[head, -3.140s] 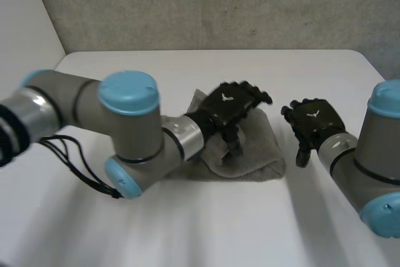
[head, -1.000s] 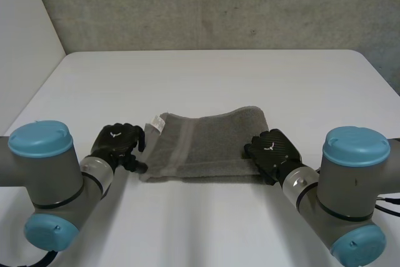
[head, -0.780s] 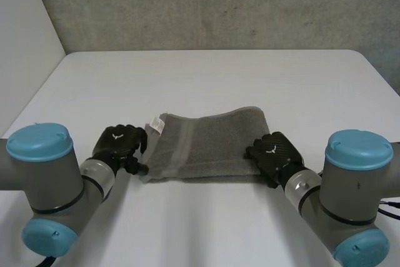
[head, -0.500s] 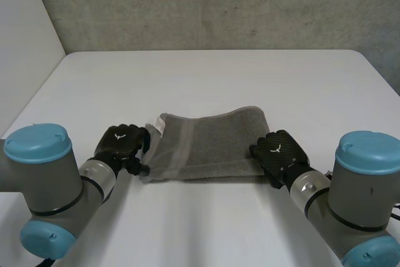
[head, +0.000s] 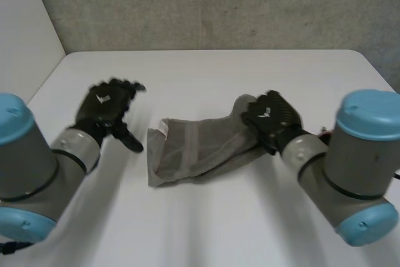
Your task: Fold the towel.
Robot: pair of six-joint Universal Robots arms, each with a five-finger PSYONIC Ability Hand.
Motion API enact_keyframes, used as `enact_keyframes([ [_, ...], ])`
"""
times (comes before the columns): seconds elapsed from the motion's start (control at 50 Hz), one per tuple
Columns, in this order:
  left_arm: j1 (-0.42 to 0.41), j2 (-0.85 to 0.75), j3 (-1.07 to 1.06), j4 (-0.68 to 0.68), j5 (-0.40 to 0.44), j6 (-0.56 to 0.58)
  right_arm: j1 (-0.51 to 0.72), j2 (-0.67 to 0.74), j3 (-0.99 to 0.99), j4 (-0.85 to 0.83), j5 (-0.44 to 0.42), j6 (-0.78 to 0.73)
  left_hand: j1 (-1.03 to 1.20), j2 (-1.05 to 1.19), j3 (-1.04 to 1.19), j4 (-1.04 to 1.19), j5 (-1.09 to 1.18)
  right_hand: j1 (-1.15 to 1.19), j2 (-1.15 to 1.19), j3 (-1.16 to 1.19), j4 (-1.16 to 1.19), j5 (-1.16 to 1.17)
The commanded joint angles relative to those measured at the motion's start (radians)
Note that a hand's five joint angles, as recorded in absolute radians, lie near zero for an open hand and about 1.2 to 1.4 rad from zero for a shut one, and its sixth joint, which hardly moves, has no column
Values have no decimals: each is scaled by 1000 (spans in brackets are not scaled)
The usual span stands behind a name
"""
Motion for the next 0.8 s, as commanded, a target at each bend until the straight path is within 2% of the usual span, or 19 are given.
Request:
enact_keyframes([
  [0.02,76,118,37,0,3,-31,212,129,-250,136,-7,-137,-84,-76,-73,-80,-47,124,90,60,59,66],
  [0.06,102,121,60,2,3,-55,279,200,-318,143,-16,-212,-84,-76,-73,-80,-47,124,90,60,59,66],
  [0.12,110,118,70,0,3,-68,313,240,-352,146,-29,-246,-81,-73,-70,-77,-45,124,90,60,59,66],
  [0.16,125,108,86,2,3,-89,370,313,-407,149,-62,-298,-81,-73,-70,-77,-45,124,90,60,59,66],
  [0.26,156,79,101,8,3,-112,398,393,-463,146,-92,-315,-75,-67,-64,-71,-39,124,90,60,59,66],
  [0.28,158,68,107,10,3,-118,399,405,-467,143,-93,-310,-75,-67,-64,-71,-39,-113,-147,-177,-179,-171],
  [0.3,158,68,107,10,3,-118,399,406,-467,143,-93,-310,-75,-67,-64,-71,-39,-116,-150,-180,-181,-174],
  [0.32,158,57,115,10,3,-124,402,415,-467,143,-90,-310,-75,-67,-64,-71,-39,-546,-580,-610,-611,-604],
  [0.34,158,57,115,10,3,-124,402,415,-467,143,-90,-310,-75,-67,-64,-71,-39,-550,-584,-614,-616,-608],
  [0.36,156,48,124,8,3,-126,404,415,-461,140,-87,-309,-75,-67,-64,-71,-39,-1004,-1038,-1068,-1069,-1062],
  [0.38,151,40,133,8,3,-126,406,406,-452,140,-87,-304,-72,-64,-61,-68,-36,-1098,-1132,-1162,-1163,-1156],
  [0.5,135,5,162,5,6,-132,383,327,-418,140,-81,-213,-63,-55,-52,-59,-27,-1098,-1132,-1162,-1163,-1156],
  [0.6,76,-10,199,2,84,-209,295,145,-322,152,-75,22,-57,-49,-47,-53,-21,-1098,-1132,-1162,-1163,-1156],
  [0.72,36,-27,221,2,109,-281,202,68,-245,166,-75,188,-51,-43,-41,-48,-15,-1098,-1132,-1162,-1163,-1156],
  [0.8,-34,-66,250,2,107,-302,98,27,-204,222,-81,346,-46,-38,-35,-42,-9,-1098,-1132,-1162,-1163,-1156],
])
